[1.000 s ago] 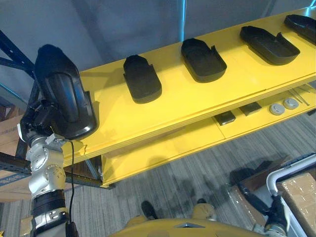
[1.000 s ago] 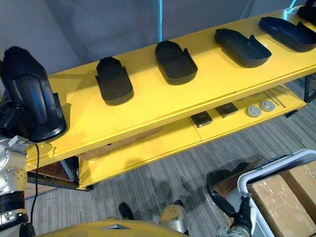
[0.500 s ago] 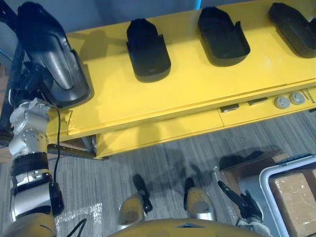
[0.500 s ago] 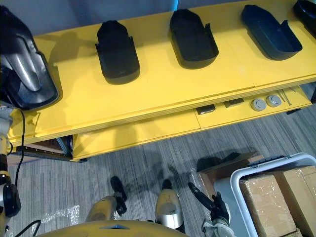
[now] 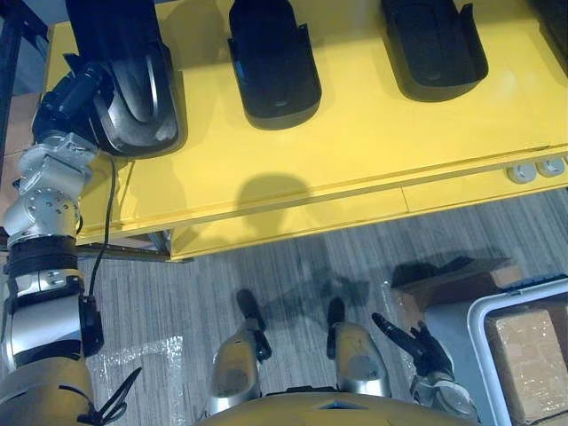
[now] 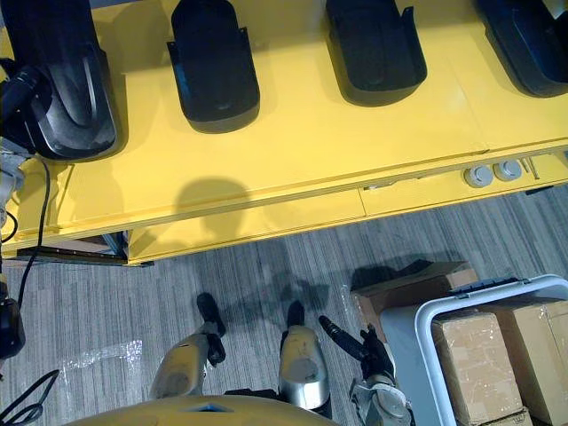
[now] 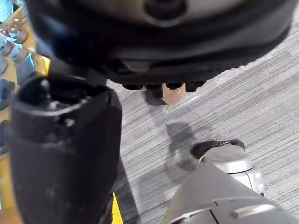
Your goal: Walk over and take three plastic housings, then place them on the shelf
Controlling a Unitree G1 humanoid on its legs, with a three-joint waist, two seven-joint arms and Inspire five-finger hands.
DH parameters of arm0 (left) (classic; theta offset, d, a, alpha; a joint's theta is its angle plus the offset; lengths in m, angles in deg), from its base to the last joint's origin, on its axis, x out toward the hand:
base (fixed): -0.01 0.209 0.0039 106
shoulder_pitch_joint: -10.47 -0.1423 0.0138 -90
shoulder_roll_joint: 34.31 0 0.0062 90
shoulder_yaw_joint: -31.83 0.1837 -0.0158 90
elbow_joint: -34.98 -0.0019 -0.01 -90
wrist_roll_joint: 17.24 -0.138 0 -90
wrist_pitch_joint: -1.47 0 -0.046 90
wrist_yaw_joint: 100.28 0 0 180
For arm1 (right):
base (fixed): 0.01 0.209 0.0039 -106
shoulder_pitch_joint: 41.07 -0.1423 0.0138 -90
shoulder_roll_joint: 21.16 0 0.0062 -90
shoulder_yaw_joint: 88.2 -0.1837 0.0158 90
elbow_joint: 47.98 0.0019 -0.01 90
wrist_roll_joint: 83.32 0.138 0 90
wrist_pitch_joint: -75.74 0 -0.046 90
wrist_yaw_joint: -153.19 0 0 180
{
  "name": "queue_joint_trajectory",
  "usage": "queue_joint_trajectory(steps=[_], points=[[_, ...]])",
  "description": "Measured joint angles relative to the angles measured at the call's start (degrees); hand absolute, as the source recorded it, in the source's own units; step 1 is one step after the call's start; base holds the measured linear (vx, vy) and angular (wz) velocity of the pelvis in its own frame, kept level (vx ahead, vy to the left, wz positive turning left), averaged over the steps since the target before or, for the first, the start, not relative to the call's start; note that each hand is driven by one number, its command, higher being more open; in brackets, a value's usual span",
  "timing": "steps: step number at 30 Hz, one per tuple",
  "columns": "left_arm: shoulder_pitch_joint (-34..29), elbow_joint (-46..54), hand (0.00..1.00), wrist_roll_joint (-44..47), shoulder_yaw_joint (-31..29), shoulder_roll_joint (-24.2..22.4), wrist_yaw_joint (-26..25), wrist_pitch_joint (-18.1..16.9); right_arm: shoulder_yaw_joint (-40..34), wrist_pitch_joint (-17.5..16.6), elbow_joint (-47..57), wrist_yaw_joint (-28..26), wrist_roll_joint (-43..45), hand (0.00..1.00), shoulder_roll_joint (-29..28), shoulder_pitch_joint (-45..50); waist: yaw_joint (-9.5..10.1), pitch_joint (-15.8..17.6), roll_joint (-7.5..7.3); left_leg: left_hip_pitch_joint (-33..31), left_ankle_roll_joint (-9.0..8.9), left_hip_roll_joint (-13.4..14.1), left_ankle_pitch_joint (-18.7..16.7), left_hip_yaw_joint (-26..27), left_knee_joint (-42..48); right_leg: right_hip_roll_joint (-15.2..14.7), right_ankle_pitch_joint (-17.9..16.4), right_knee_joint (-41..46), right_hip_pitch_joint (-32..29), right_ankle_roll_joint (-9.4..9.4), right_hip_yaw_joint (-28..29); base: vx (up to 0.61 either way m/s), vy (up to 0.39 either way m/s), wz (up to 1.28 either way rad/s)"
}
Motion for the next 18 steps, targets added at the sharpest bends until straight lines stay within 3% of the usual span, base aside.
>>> queue_joint_trajectory(steps=[8, 18], points=[[3.3, -4.3, 0.0, -5.8, -0.4, 0.2, -1.8, 0.5, 1.2, 0.2, -0.2, -0.2, 1.7, 1.0, 0.0, 0.0, -0.47, 0.2, -0.29, 0.1, -0.17, 0.7, -0.2, 0.8, 0.4, 0.4, 0.1, 0.0, 0.1, 0.09, 0.5, -0.02, 0.011, -0.04], [6.5, -6.9, 0.0, -11.1, -1.8, 0.7, -2.1, 4.6, 1.8, 0.2, -0.8, -0.2, 2.1, 1.0, 0.1, 0.1, -0.35, 0.2, -0.34, 1.3, -0.24, 0.9, -0.1, 1.4, -1.4, 0.5, 0.4, -0.5, 0.5, 0.04, 0.8, 0.01, 0.004, -0.02]])
